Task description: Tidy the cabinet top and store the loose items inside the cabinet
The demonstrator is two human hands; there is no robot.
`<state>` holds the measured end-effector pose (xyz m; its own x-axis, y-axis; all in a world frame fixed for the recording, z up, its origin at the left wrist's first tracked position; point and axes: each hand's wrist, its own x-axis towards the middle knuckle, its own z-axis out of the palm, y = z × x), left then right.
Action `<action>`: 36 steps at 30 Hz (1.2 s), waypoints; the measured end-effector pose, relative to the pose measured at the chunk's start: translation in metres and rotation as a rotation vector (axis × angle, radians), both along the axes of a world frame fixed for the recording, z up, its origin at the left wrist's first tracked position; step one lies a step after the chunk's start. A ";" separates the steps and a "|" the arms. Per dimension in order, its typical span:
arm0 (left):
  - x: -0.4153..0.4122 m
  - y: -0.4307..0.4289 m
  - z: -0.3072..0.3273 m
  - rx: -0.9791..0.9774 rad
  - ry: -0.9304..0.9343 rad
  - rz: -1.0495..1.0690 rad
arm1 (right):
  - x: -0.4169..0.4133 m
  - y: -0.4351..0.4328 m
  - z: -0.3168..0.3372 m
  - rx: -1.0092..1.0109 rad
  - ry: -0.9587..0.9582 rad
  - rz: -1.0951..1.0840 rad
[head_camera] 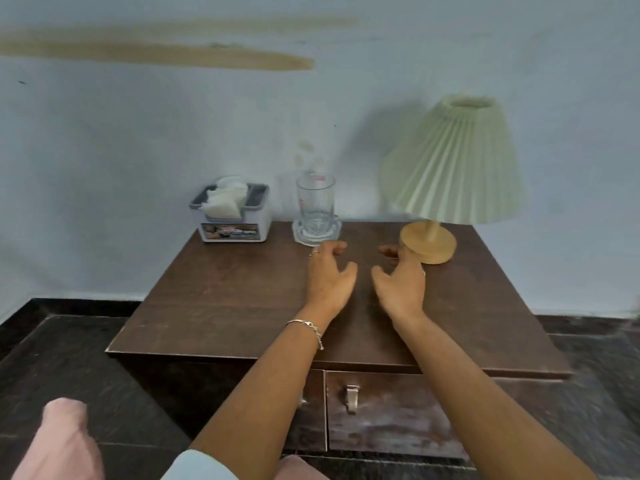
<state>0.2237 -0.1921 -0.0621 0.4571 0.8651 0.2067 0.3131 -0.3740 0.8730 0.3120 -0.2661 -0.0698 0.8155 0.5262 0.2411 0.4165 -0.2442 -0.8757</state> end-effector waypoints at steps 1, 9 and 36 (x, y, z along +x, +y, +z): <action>0.011 -0.009 -0.001 -0.027 0.004 -0.050 | 0.009 -0.007 0.000 0.003 -0.004 -0.039; 0.050 -0.018 -0.009 0.075 0.266 -0.195 | 0.072 -0.030 0.002 -0.208 -0.115 -0.302; 0.049 0.001 -0.010 0.057 0.204 -0.259 | 0.061 -0.019 0.002 -0.301 -0.219 -0.267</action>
<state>0.2732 -0.1908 -0.0719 0.6975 0.7041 0.1329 0.3672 -0.5105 0.7775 0.3726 -0.2852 -0.0675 0.8792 0.3771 0.2912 0.4713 -0.5986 -0.6478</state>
